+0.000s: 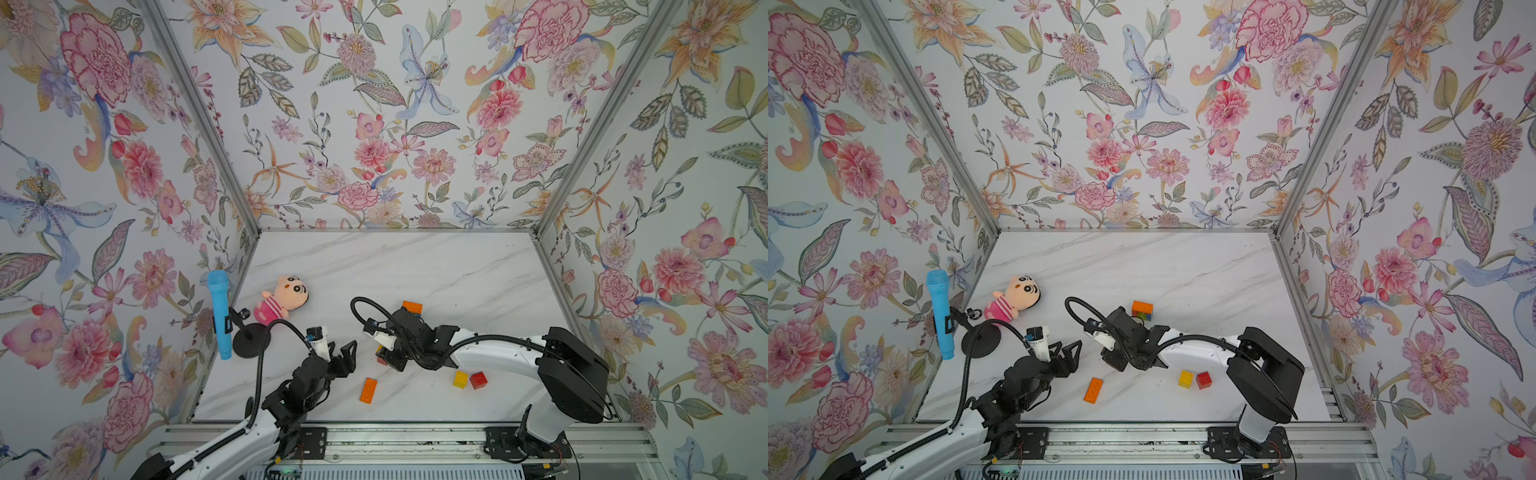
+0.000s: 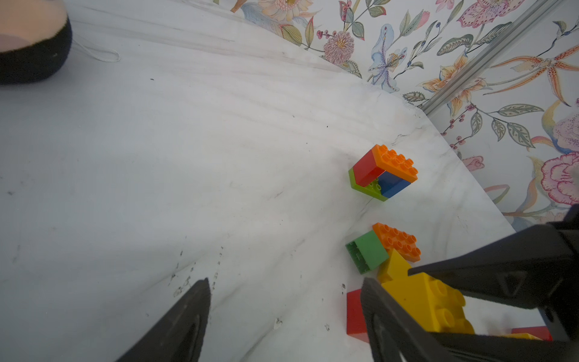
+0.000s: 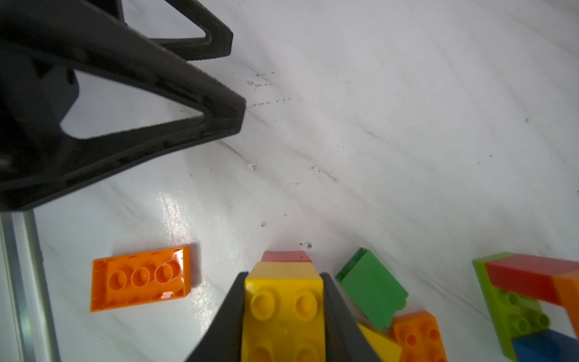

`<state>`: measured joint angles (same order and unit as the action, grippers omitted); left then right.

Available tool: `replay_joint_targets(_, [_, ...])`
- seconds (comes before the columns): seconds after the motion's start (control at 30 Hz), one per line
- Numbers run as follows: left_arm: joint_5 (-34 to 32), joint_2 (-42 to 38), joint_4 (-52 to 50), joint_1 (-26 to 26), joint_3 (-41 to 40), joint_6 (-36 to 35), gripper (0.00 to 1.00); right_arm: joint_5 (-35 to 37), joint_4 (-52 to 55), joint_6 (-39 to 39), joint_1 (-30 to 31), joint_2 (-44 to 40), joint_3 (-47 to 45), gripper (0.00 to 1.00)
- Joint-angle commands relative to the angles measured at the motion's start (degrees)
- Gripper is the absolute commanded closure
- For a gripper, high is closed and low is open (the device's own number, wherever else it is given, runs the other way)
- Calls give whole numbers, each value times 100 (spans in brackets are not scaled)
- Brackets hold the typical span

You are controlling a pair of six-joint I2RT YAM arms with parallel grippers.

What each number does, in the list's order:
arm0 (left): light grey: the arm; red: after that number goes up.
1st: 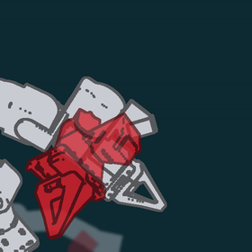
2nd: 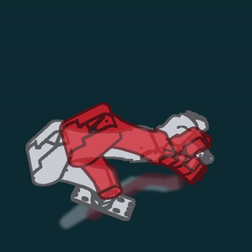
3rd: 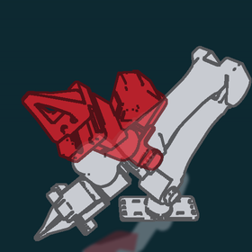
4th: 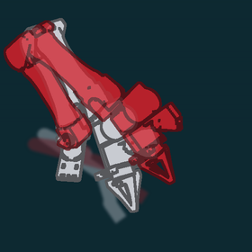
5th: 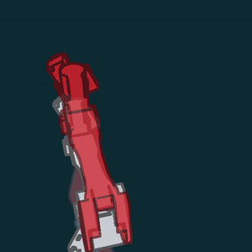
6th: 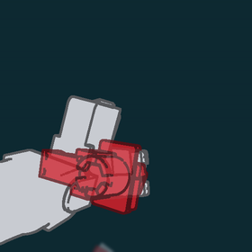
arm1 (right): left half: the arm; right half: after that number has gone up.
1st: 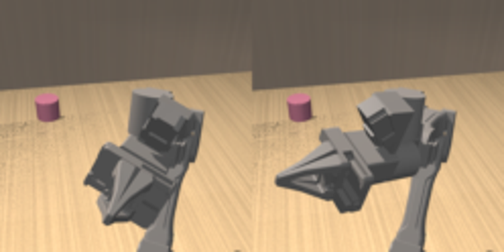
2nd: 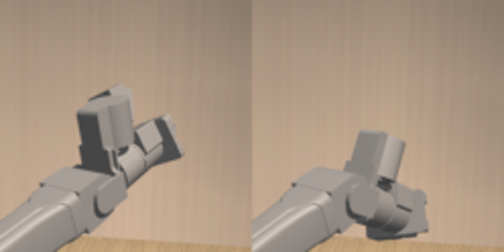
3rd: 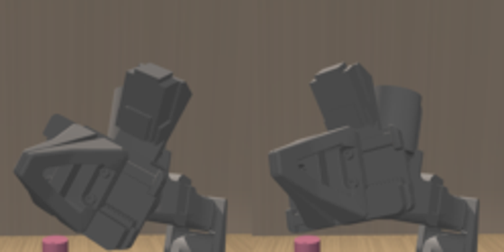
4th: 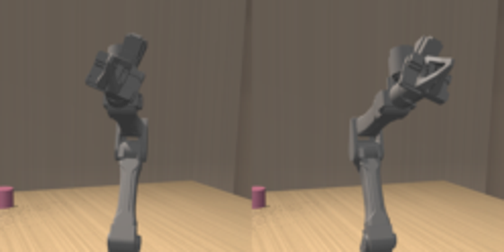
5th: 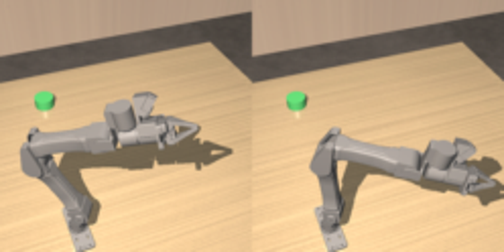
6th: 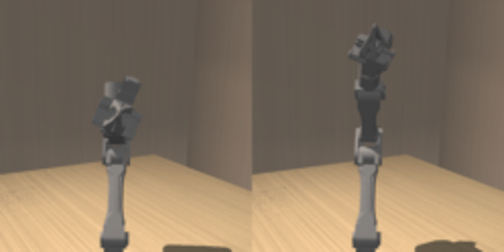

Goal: Assemble the letter p with lego
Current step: Assemble the lego brick with the lego brick.

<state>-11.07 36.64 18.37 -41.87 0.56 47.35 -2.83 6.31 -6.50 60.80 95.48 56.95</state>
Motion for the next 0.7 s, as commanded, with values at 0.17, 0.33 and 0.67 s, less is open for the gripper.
replay_joint_targets(0.17, [50,18,156,60,-234,-105,21,-173,217,-175,-85,126,63,100])
replay_joint_targets(0.33, [63,53,177,64,-227,-108,21,-215,275,-176,-83,63,112,100])
replay_joint_targets(0.67, [43,28,155,65,-221,-120,21,22,402,82,-37,208,153,100])
